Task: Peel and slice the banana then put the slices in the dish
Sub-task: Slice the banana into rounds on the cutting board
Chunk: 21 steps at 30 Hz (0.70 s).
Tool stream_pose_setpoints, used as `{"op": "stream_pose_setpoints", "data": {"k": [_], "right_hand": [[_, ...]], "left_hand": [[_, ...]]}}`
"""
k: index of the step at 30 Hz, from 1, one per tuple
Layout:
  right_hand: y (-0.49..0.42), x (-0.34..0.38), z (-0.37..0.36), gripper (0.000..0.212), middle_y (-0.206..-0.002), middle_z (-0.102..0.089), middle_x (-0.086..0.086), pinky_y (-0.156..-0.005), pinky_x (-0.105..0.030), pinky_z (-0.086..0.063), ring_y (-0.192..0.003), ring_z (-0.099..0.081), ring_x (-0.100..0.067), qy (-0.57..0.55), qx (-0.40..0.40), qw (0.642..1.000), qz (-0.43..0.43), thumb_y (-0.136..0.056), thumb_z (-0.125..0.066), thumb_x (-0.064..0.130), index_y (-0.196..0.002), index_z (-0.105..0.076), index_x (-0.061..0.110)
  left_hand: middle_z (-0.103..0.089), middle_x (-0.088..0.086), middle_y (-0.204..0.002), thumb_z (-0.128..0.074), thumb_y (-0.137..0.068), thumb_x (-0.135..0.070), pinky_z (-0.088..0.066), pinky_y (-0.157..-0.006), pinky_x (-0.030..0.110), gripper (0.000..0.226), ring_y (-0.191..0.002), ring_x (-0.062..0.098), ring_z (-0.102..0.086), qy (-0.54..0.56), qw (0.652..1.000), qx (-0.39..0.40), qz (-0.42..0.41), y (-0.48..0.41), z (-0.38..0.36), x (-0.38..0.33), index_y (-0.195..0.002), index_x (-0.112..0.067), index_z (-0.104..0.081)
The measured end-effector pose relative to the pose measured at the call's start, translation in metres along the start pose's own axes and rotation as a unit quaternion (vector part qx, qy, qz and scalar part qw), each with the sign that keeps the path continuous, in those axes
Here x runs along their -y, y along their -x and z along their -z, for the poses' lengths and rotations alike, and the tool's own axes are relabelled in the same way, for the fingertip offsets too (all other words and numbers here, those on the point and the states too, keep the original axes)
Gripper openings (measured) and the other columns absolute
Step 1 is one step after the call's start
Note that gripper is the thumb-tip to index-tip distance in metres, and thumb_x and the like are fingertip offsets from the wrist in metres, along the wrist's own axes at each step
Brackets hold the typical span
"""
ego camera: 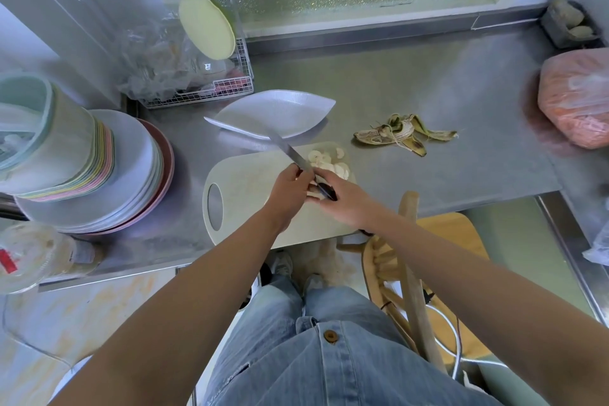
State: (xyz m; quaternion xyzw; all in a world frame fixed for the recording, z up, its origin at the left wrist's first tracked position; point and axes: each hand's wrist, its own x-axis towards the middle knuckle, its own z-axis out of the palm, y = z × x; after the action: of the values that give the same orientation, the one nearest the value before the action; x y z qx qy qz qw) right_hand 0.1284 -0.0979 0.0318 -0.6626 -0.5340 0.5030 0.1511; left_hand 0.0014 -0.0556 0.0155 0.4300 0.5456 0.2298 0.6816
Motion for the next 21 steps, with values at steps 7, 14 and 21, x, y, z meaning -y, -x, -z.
{"op": "stream_pose_setpoints", "data": {"k": [7,14,21], "right_hand": [[-0.006,-0.028,-0.006,0.037,-0.1,-0.061,0.006,-0.065,-0.016,-0.039,-0.085,-0.055,-0.006,0.006,-0.072,0.997,-0.017,-0.094,-0.046,0.033,-0.13,-0.052,0.025],[-0.01,-0.041,-0.02,0.019,-0.07,-0.052,0.01,-0.063,-0.023,-0.036,-0.066,-0.049,-0.006,-0.012,-0.069,0.997,-0.011,-0.097,-0.045,0.032,-0.109,-0.057,0.025],[-0.02,-0.042,-0.023,0.019,-0.07,-0.056,0.0,-0.064,-0.038,-0.049,-0.067,-0.057,-0.02,0.186,-0.094,0.978,-0.022,-0.093,-0.046,0.028,-0.102,-0.054,0.014]], "left_hand": [[-0.057,0.007,-0.115,-0.057,-0.09,-0.025,-0.044,-0.079,0.03,0.026,-0.104,0.023,-0.055,-0.377,0.902,-0.204,-0.05,-0.003,0.039,0.029,-0.115,-0.017,-0.061],[-0.045,0.008,-0.13,-0.061,-0.089,-0.032,-0.044,-0.091,0.038,0.052,-0.117,0.028,-0.043,-0.504,0.854,-0.124,-0.033,-0.012,0.037,0.046,-0.136,-0.022,-0.042],[-0.053,0.007,-0.119,-0.058,-0.09,-0.018,-0.045,-0.085,0.037,0.041,-0.107,0.027,-0.051,-0.524,0.84,-0.118,-0.072,-0.022,0.045,0.048,-0.13,-0.021,-0.049]]}}
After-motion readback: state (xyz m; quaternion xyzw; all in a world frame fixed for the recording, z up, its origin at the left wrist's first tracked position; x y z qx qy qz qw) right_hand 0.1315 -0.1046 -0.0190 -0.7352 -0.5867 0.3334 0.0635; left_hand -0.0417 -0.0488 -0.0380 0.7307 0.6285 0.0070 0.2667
